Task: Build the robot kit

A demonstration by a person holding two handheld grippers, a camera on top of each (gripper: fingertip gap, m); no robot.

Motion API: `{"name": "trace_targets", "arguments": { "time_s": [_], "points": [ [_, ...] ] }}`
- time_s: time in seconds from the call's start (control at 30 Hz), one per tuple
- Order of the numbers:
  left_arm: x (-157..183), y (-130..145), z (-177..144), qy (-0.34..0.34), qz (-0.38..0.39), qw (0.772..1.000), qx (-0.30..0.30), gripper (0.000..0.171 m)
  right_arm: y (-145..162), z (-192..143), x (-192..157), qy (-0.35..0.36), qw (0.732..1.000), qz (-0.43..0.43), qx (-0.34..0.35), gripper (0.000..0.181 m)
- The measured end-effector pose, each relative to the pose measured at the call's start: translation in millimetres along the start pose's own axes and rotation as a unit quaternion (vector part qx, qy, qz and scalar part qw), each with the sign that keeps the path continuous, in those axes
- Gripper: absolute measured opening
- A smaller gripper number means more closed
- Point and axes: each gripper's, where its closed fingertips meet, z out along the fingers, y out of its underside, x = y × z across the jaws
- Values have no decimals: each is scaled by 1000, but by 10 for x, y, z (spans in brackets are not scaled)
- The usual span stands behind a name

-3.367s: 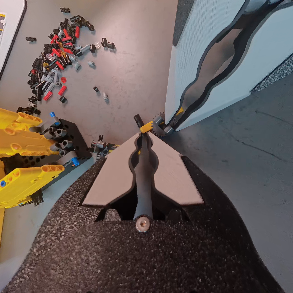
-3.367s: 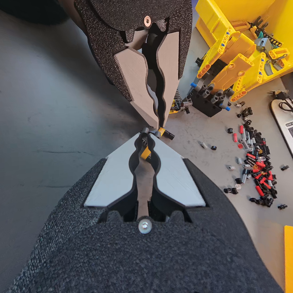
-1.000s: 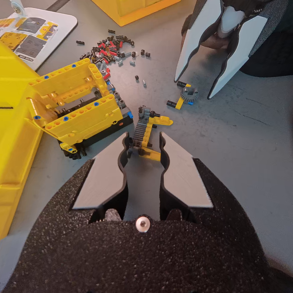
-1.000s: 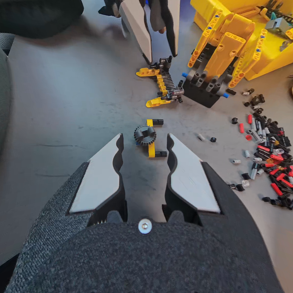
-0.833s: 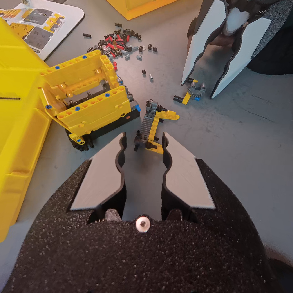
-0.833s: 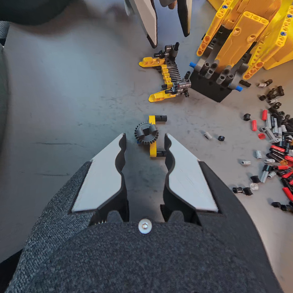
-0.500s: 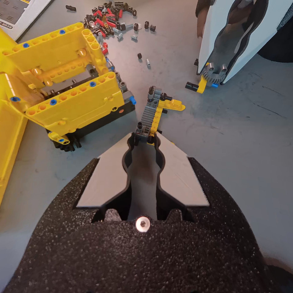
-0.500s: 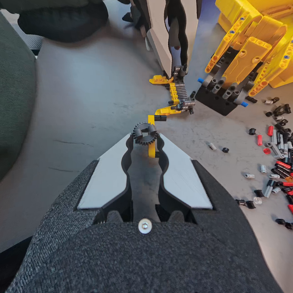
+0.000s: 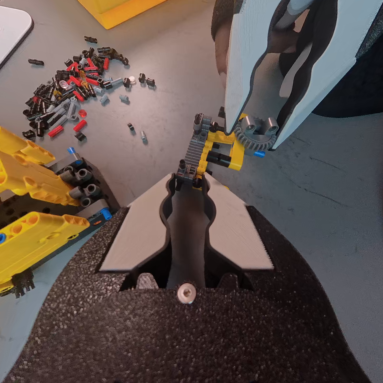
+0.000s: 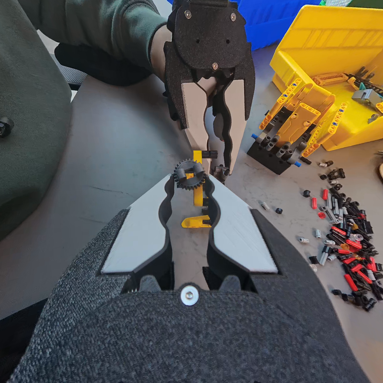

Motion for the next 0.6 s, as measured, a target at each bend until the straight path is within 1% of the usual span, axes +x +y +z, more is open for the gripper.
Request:
{"name": "trace_targets", "arguments": {
  "time_s": [0.1,0.23,0.43,0.6],
  "points": [
    [-34,-54,-46,-9,13,1000,21,25,42,-32,44,13,1000,0,-2,29],
    [-65,-108,-170,-2,-2,998,55,26,72,-48,118,30,1000,5,4,28],
    [-93,-56,-214,-9,4,998,54,26,116,-44,152,41,999,1,-4,29],
    [-102,-15,-222,-9,9,999,47,25,194,-87,136,32,999,3,-22,29]
  ]
}}
